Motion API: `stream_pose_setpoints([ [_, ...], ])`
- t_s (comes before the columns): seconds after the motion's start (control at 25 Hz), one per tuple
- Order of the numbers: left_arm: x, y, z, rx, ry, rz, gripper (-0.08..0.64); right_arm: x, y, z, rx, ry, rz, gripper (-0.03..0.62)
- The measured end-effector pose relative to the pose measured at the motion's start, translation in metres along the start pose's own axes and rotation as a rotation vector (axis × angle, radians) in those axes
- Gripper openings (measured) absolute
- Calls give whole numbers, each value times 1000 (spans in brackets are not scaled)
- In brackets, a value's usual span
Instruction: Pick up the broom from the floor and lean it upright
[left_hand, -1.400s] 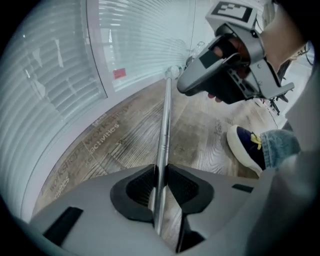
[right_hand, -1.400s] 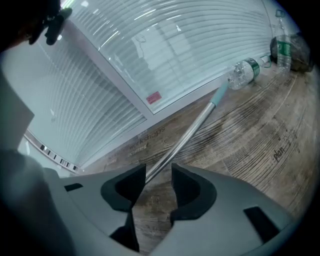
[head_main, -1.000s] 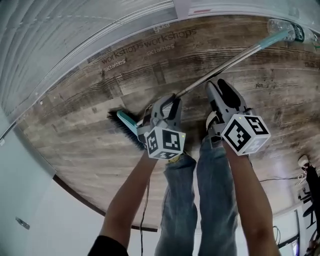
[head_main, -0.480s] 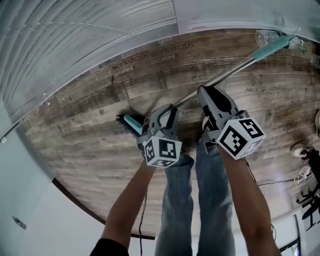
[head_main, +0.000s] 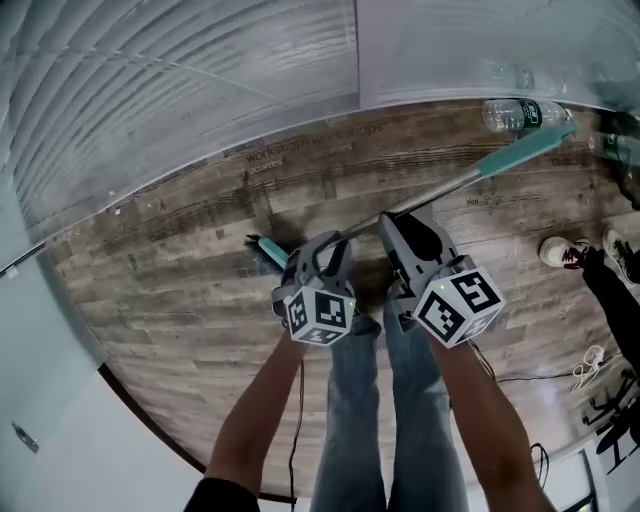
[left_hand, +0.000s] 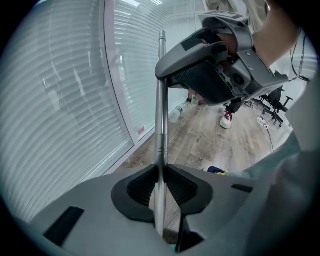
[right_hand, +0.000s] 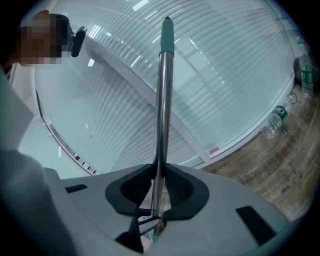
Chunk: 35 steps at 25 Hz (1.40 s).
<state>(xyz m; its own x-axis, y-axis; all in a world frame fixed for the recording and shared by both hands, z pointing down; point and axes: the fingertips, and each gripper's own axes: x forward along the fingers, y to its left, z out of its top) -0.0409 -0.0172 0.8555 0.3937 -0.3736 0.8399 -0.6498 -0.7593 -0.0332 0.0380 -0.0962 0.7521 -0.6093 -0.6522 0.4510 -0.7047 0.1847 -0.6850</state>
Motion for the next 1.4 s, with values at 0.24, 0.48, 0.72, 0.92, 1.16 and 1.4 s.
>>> stream_pose_setpoints([
  [0.24, -45, 20, 29, -34, -37, 31, 86, -10, 63, 37, -138, -32, 59, 89],
  [0.48, -86, 43, 47, -136, -93, 88, 87, -6, 127, 62, -317, 10, 131, 89],
  [0.72, -105, 57, 69, -254, -140, 101, 87, -1, 173, 83, -495, 63, 174, 89],
  [0.92, -97, 67, 83, -349, -153, 70, 87, 12, 192, 89, -616, 102, 216, 87],
  [1.16, -72, 87, 93, -342, -149, 83, 87, 32, 174, 102, -638, 108, 213, 87],
  [1.4, -58, 88, 103, -352, -128, 58, 87, 40, 160, 111, -634, 114, 200, 87],
])
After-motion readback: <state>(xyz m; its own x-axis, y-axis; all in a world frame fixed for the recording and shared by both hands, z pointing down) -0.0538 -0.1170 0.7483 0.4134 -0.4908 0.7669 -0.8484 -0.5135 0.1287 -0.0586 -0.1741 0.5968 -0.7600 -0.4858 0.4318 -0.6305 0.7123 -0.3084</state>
